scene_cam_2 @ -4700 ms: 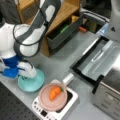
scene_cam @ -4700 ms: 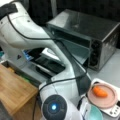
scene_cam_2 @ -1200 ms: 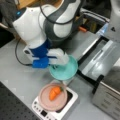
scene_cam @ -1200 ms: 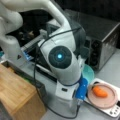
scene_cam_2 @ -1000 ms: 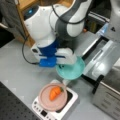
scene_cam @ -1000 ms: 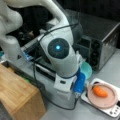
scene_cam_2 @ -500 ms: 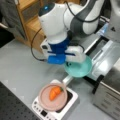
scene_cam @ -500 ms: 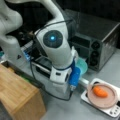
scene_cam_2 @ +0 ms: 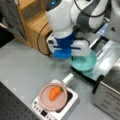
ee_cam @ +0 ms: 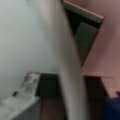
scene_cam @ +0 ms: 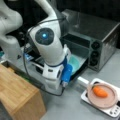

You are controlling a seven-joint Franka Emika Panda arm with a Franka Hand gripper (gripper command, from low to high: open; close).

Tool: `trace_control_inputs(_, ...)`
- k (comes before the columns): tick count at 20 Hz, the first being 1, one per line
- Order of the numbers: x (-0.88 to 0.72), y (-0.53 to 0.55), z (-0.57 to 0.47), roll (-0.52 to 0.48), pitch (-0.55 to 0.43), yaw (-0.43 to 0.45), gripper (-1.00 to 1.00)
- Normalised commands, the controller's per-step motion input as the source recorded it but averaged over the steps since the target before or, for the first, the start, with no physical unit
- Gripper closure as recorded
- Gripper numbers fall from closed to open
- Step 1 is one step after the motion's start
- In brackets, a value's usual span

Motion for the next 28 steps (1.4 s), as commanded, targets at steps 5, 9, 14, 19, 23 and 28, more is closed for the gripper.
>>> trace_control_inputs(5,-0.56,0.11,-0.18,-0.083,-0.287,-0.223,1.00)
trace_control_inputs(9,-0.55,0.18,-0.16,-0.065,-0.267,-0.235,1.00)
trace_control_inputs(14,-0.50,0.24,-0.14,0.021,-0.270,-0.199,1.00)
trace_control_inputs(19,-0.38,0.28,-0.15,-0.022,-0.248,-0.208,1.00)
trace_control_inputs(23,-0.32,0.39,-0.12,-0.013,-0.236,-0.229,1.00)
trace_control_inputs(28,-0.34,0.44,-0.08,0.022,-0.226,-0.230,1.00)
